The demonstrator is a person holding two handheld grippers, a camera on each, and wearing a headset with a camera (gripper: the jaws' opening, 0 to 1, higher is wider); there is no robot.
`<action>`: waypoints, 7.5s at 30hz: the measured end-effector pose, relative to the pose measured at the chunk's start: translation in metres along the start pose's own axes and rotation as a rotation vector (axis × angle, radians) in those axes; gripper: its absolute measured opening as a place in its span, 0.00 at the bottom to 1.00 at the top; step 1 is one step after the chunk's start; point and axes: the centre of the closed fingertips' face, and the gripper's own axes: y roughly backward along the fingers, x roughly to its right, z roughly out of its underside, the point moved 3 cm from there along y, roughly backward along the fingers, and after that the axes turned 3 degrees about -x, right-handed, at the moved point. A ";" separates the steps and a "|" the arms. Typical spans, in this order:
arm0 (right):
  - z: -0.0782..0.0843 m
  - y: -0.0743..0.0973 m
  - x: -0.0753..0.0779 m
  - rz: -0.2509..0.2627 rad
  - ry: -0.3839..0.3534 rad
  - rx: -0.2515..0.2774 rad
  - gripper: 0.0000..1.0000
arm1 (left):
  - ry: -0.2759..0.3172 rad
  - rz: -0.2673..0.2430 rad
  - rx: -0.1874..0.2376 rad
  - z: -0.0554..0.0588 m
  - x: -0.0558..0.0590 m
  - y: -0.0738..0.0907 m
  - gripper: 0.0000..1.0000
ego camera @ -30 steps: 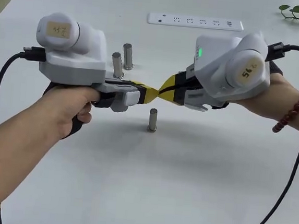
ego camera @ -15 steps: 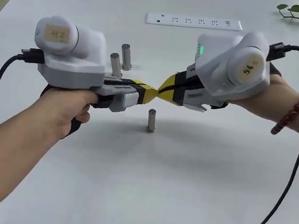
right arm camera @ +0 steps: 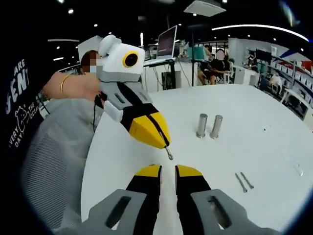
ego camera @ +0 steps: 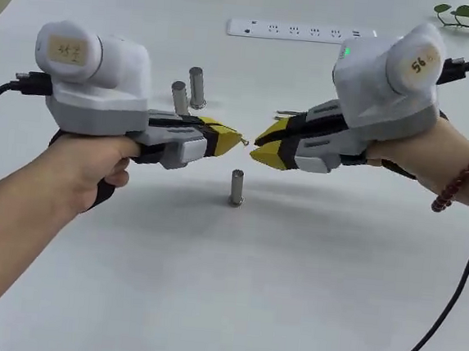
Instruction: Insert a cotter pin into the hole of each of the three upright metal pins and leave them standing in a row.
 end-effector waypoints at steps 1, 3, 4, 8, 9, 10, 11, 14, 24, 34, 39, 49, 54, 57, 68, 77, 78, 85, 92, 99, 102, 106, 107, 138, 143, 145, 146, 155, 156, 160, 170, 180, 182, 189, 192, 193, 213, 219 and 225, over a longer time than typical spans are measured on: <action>0.000 0.001 -0.001 -0.015 -0.029 0.014 0.07 | -0.008 0.009 0.005 0.000 0.000 0.001 0.00; 0.002 0.002 -0.002 -0.038 -0.079 0.031 0.07 | -0.020 0.028 0.014 0.000 0.001 0.002 0.00; 0.002 0.003 -0.001 -0.043 -0.096 0.042 0.07 | -0.026 0.048 0.021 0.000 0.003 0.003 0.00; 0.002 0.006 -0.001 -0.078 -0.167 0.082 0.07 | -0.047 0.076 0.032 0.001 0.004 0.005 0.00; 0.002 0.007 -0.001 -0.093 -0.175 0.089 0.07 | -0.047 0.085 0.036 0.002 0.005 0.006 0.00; 0.001 0.008 -0.004 -0.113 -0.189 0.096 0.07 | -0.046 0.102 0.041 0.002 0.006 0.006 0.00; 0.001 0.008 -0.007 -0.123 -0.195 0.101 0.07 | -0.047 0.112 0.045 0.003 0.007 0.006 0.00; 0.000 0.007 -0.011 -0.160 -0.210 0.113 0.08 | -0.044 0.147 0.064 0.004 0.011 0.007 0.00; 0.000 0.008 -0.025 -0.237 -0.221 0.123 0.08 | -0.040 0.232 0.077 0.010 0.024 0.009 0.00; 0.001 0.005 -0.037 -0.276 -0.212 0.114 0.05 | -0.021 0.271 0.084 0.016 0.031 0.010 0.00; 0.000 0.004 -0.038 -0.282 -0.203 0.116 0.00 | -0.010 0.277 0.088 0.018 0.032 0.011 0.00; 0.001 0.002 -0.038 -0.270 -0.115 0.070 0.00 | -0.016 0.273 0.092 0.022 0.033 0.011 0.00; 0.004 0.000 -0.037 -0.244 -0.044 0.023 0.00 | -0.051 0.227 0.088 0.025 0.029 0.008 0.04; 0.005 -0.002 -0.036 -0.224 -0.017 -0.001 0.00 | -0.073 0.209 0.075 0.027 0.028 0.006 0.04; 0.020 0.002 -0.021 -0.134 0.039 -0.140 0.00 | -0.117 0.110 0.049 0.037 0.019 0.002 0.14; 0.034 0.001 -0.016 -0.115 0.091 -0.236 0.00 | -0.193 0.036 -0.005 0.048 0.016 -0.007 0.16; 0.035 0.001 -0.015 -0.112 0.097 -0.246 0.00 | -0.197 0.025 -0.008 0.049 0.015 -0.009 0.16; 0.039 -0.002 -0.016 -0.106 0.135 -0.297 0.00 | -0.221 -0.019 -0.038 0.053 0.011 -0.016 0.15; 0.040 -0.003 -0.018 -0.110 0.165 -0.319 0.00 | -0.232 -0.043 -0.049 0.056 0.009 -0.020 0.13; 0.036 -0.006 -0.016 -0.113 0.184 -0.316 0.00 | -0.236 -0.059 -0.051 0.056 0.008 -0.021 0.11; 0.036 -0.007 -0.014 -0.116 0.192 -0.317 0.00 | -0.230 -0.062 -0.047 0.055 0.007 -0.021 0.10; 0.035 -0.009 -0.014 -0.120 0.199 -0.317 0.00 | -0.235 -0.057 -0.050 0.055 0.007 -0.022 0.08; 0.035 -0.009 -0.014 -0.121 0.201 -0.317 0.00 | -0.235 -0.056 -0.051 0.055 0.007 -0.022 0.08; 0.025 -0.020 -0.014 -0.143 0.302 -0.307 0.00 | -0.214 -0.017 -0.059 0.056 0.007 -0.024 0.08; 0.023 -0.023 -0.014 -0.142 0.305 -0.304 0.00 | -0.202 -0.019 -0.055 0.056 0.007 -0.024 0.08; 0.023 -0.024 -0.014 -0.142 0.305 -0.305 0.00 | -0.202 -0.020 -0.055 0.056 0.007 -0.024 0.08; 0.023 -0.024 -0.014 -0.142 0.304 -0.305 0.00 | -0.200 -0.020 -0.054 0.056 0.007 -0.024 0.08; 0.024 -0.023 -0.014 -0.128 0.244 -0.302 0.05 | -0.178 -0.030 -0.049 0.057 0.006 -0.024 0.08; 0.025 -0.022 -0.014 -0.133 0.245 -0.306 0.06 | -0.174 -0.029 -0.050 0.057 0.006 -0.024 0.08; 0.027 -0.021 -0.014 -0.125 0.240 -0.305 0.05 | -0.179 -0.037 -0.055 0.058 0.005 -0.024 0.08; 0.025 -0.020 -0.012 -0.116 0.237 -0.289 0.00 | -0.157 -0.061 -0.052 0.065 0.005 -0.021 0.10; 0.024 -0.020 -0.013 -0.113 0.238 -0.295 0.00 | -0.084 -0.122 0.046 0.065 0.005 -0.021 0.09; 0.024 -0.020 -0.014 -0.113 0.235 -0.293 0.00 | -0.065 -0.129 0.057 0.065 0.004 -0.022 0.09; 0.022 -0.021 -0.015 -0.114 0.220 -0.284 0.00 | -0.039 -0.149 0.071 0.067 0.004 -0.024 0.09; 0.022 -0.022 -0.015 -0.117 0.218 -0.281 0.00 | -0.037 -0.153 0.068 0.068 0.004 -0.024 0.09; 0.022 -0.023 -0.015 -0.117 0.218 -0.280 0.00 | -0.039 -0.155 0.067 0.069 0.004 -0.025 0.09; 0.017 -0.025 -0.016 -0.108 0.219 -0.266 0.00 | -0.039 -0.192 0.071 0.067 0.004 -0.026 0.08; 0.018 -0.025 -0.014 -0.103 0.197 -0.265 0.00 | -0.040 -0.197 0.072 0.067 0.003 -0.026 0.08; 0.023 -0.023 -0.011 -0.076 0.179 -0.283 0.10 | -0.050 -0.201 0.070 0.067 0.003 -0.026 0.08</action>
